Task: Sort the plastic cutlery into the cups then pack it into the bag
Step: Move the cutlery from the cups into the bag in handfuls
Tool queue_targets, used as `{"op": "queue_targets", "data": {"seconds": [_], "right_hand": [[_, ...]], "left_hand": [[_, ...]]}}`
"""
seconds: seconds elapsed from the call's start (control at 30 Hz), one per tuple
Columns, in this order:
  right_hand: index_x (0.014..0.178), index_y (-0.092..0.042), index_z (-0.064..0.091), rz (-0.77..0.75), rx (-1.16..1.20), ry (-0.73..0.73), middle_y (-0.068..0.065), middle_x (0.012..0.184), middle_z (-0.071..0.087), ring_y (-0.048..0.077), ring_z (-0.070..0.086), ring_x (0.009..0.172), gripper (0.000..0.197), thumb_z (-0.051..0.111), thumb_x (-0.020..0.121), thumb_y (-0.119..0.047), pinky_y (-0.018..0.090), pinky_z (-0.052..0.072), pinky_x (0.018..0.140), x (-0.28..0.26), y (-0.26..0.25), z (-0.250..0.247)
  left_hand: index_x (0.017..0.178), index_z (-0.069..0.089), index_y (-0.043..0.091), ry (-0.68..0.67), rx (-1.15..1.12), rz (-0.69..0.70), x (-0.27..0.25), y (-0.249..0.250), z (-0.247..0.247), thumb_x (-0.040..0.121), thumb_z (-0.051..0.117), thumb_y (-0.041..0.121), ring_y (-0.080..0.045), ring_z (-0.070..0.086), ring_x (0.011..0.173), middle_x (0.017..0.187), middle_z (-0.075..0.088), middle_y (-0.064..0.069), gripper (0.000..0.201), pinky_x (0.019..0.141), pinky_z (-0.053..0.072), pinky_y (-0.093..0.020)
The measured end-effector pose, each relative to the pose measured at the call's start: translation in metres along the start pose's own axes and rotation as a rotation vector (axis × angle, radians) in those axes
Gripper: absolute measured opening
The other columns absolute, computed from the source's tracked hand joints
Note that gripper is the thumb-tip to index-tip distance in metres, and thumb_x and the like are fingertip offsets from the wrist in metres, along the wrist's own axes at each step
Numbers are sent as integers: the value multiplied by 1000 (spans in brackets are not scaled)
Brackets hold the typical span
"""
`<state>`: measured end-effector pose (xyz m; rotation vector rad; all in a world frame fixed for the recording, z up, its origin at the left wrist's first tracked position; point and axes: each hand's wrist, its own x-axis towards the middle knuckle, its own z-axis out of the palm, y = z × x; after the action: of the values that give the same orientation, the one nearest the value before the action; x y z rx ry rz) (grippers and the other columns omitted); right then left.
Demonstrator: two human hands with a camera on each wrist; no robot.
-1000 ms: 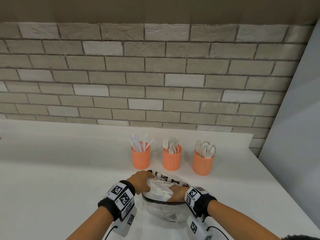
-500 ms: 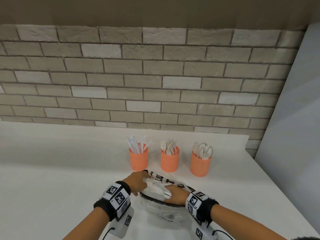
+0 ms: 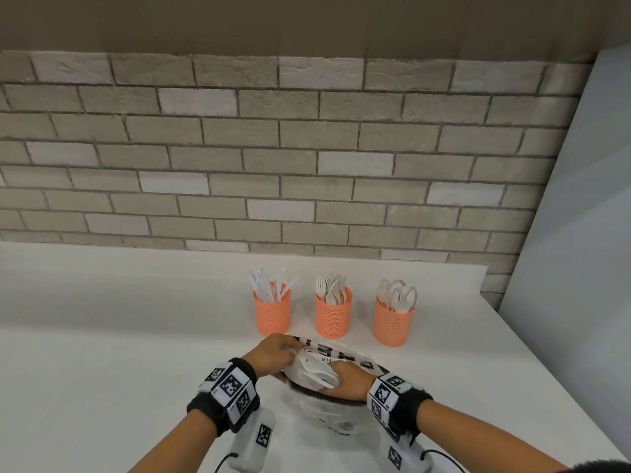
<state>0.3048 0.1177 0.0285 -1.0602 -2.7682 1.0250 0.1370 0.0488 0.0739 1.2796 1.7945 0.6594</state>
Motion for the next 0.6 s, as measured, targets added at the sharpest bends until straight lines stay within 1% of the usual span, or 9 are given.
{"op": "queue_targets", "data": {"seconds": [0.07, 0.13, 0.2, 0.27, 0.33, 0.4, 0.43, 0.53, 0.6], "right_hand": [[115, -7, 61, 39, -10, 0, 16, 119, 64, 30, 58, 111, 33, 59, 90, -28, 31, 44, 94, 5, -3, 1], [105, -7, 64, 31, 43, 43, 16, 107, 67, 25, 60, 98, 25, 60, 88, -24, 28, 44, 86, 7, -7, 3], [80, -16, 62, 3, 159, 127, 7, 79, 64, 17, 57, 74, 3, 61, 83, -17, 26, 42, 71, 4, -8, 3], [70, -22, 51, 3, 300, 199, -4, 61, 50, 8, 48, 53, 18, 63, 82, -15, 24, 40, 57, 1, -9, -1], [81, -21, 53, 7, 469, 255, -5, 57, 47, 2, 44, 40, 11, 62, 86, -17, 19, 43, 45, -2, -14, -8], [80, -17, 55, -23, 625, 340, -6, 47, 46, 3, 43, 35, 11, 58, 90, -16, 19, 45, 43, -4, -21, -21], [76, -15, 55, -35, 704, 385, -7, 43, 46, 5, 42, 35, 15, 57, 91, -16, 20, 45, 44, -5, -24, -30], [70, -11, 52, -35, 921, 493, -5, 41, 43, 9, 41, 35, 24, 54, 93, -19, 22, 43, 44, -7, -30, -58], [65, -13, 50, -32, 1021, 550, -5, 41, 42, 10, 40, 35, 29, 54, 92, -22, 21, 40, 42, -10, -34, -76]], "left_hand": [[126, 53, 6, 16, 22, 14, 1, 2, 2, 86, 33, -7, -26, 56, 97, 118, 53, -14, 47, 51, 53, -15], [125, 54, 7, 67, 33, 15, 2, -1, 2, 87, 33, -5, -25, 56, 92, 124, 53, -15, 45, 48, 51, -13], [124, 56, 8, 139, 45, 22, 2, -4, 0, 89, 33, -3, -24, 55, 90, 125, 52, -14, 43, 46, 49, -12], [122, 58, 8, 214, 64, 44, 2, -8, -2, 90, 34, -2, -24, 56, 87, 123, 55, -15, 41, 45, 48, -11], [120, 60, 10, 291, 147, 64, 2, -11, 0, 90, 37, 0, -27, 59, 91, 123, 58, -15, 39, 60, 51, -16], [123, 58, 13, 336, 261, 59, 2, -12, 5, 90, 41, 3, -28, 56, 111, 128, 56, -13, 38, 85, 45, -23], [125, 56, 14, 329, 307, 53, 2, -13, 7, 91, 42, 5, -27, 53, 117, 131, 54, -12, 38, 91, 42, -25], [126, 55, 17, 269, 462, 87, -5, -8, 4, 93, 48, 16, -27, 50, 120, 132, 48, -11, 34, 98, 38, -27], [114, 63, 16, 352, 466, 167, -10, 6, -3, 92, 51, 20, -25, 52, 112, 122, 50, -9, 26, 94, 39, -25]]}}
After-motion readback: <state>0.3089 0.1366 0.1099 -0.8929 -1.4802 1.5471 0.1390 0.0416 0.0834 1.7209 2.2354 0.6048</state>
